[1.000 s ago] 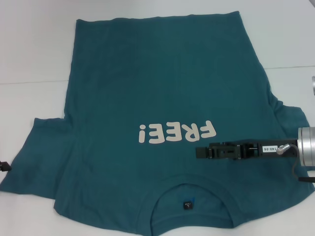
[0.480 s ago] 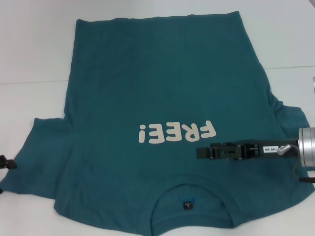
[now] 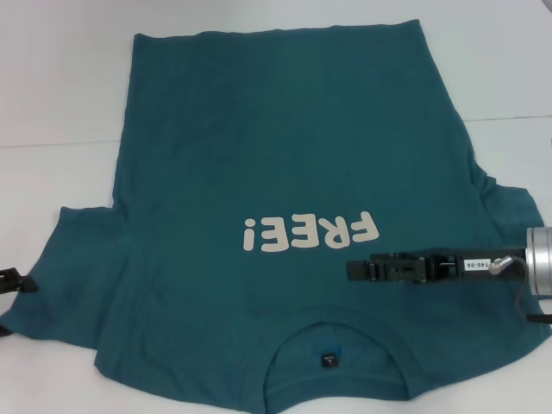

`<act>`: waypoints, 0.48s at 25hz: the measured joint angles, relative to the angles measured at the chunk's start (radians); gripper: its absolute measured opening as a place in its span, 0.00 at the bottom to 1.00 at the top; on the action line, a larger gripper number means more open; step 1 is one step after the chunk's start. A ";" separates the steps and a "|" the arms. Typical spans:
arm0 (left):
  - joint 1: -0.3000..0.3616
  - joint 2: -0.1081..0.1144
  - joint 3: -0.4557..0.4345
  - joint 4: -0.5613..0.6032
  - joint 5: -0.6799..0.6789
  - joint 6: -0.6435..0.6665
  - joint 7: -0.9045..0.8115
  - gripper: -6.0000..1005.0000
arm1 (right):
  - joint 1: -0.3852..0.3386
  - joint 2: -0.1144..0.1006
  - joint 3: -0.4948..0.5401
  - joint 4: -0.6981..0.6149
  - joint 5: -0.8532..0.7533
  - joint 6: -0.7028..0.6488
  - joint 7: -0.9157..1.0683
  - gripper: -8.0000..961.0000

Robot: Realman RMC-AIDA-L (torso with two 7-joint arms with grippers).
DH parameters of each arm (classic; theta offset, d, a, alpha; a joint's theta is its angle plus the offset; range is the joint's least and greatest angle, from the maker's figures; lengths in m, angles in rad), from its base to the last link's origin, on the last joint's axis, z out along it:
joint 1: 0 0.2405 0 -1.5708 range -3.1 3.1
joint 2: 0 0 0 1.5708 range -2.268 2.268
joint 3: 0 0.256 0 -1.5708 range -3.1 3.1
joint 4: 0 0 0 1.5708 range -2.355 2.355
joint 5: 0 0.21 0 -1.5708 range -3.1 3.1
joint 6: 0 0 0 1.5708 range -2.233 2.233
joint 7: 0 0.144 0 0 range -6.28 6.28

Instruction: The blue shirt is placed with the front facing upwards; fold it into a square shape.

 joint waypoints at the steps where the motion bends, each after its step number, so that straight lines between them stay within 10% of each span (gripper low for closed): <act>1: -0.001 0.000 0.000 0.000 0.000 0.000 0.000 0.82 | 0.000 0.000 0.002 0.000 0.000 0.000 0.000 0.98; 12: -0.005 0.002 -0.001 0.000 0.001 0.006 0.018 0.58 | -0.002 -0.002 0.006 0.000 0.000 -0.003 0.000 0.98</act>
